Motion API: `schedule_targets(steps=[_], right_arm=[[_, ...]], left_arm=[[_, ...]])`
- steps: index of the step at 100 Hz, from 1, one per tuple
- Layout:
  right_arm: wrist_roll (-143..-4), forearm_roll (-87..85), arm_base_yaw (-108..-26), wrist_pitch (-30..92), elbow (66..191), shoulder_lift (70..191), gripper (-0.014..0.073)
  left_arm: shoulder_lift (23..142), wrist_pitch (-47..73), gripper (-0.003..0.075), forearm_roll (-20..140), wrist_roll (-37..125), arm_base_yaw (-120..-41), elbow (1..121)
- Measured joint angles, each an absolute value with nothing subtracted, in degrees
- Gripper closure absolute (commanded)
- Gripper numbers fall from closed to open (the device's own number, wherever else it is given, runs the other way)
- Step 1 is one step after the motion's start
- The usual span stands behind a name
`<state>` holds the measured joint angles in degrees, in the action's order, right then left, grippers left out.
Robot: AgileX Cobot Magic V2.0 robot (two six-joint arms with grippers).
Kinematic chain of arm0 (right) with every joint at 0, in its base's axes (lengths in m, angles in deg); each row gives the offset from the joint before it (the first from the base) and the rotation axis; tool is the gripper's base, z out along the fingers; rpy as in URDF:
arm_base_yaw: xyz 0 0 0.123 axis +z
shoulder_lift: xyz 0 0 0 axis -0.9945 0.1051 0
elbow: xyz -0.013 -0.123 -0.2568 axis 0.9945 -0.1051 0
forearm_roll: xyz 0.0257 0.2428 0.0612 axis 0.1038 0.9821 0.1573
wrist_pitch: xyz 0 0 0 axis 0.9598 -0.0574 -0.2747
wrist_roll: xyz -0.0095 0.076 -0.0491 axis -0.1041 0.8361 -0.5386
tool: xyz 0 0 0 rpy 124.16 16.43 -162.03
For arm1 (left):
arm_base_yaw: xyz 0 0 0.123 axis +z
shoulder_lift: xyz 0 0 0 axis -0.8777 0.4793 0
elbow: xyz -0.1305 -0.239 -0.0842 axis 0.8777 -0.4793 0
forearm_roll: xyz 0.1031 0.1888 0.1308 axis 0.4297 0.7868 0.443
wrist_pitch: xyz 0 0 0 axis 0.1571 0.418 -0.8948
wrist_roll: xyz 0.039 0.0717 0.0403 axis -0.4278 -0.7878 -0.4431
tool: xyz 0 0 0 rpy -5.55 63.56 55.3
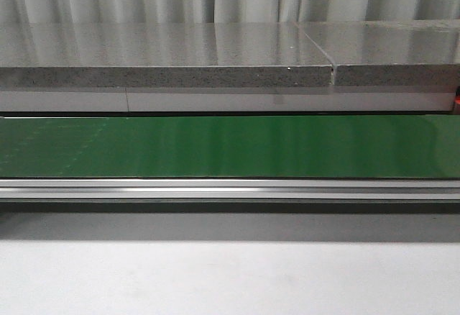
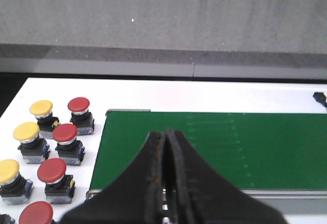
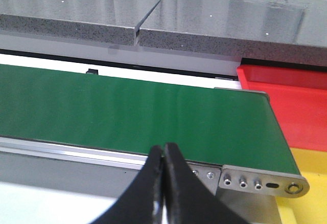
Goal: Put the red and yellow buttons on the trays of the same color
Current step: 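Move the left gripper down over a red push button on the table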
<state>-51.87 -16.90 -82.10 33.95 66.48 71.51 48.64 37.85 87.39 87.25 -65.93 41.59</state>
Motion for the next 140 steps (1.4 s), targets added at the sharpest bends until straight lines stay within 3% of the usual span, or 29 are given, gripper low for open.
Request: schedule_targets(steps=[43,50,64,83,91,140], right_arm=[[-51.9,-16.9,-82.1,34.0,66.5,71.5,0.0662],[-51.9,-16.9,-82.1,34.0,66.5,71.5,0.0662],[-51.9,-16.9,-82.1,34.0,66.5,71.5,0.0662],[-51.9,-16.9,-82.1,34.0,66.5,71.5,0.0662],[-51.9,-16.9,-82.1,34.0,66.5,71.5,0.0662],[-51.9,-16.9,-82.1,34.0,66.5,71.5,0.0662]], left_arm=[[59.3,45.7,0.0736,87.5,87.3,-65.9,47.0],[60.1,47.4,0.0703,87.5,87.3,-65.9,47.0],[61.1,50.5,0.0518,87.5,87.3,-65.9,47.0],[61.2,52.8,0.0127,87.5,87.3,-65.9,47.0],[61.2,53.2,0.0054,87.5,87.5,-65.9,47.0],[64.7,55.3,0.0048,101.8,113.7,-64.6,47.0]])
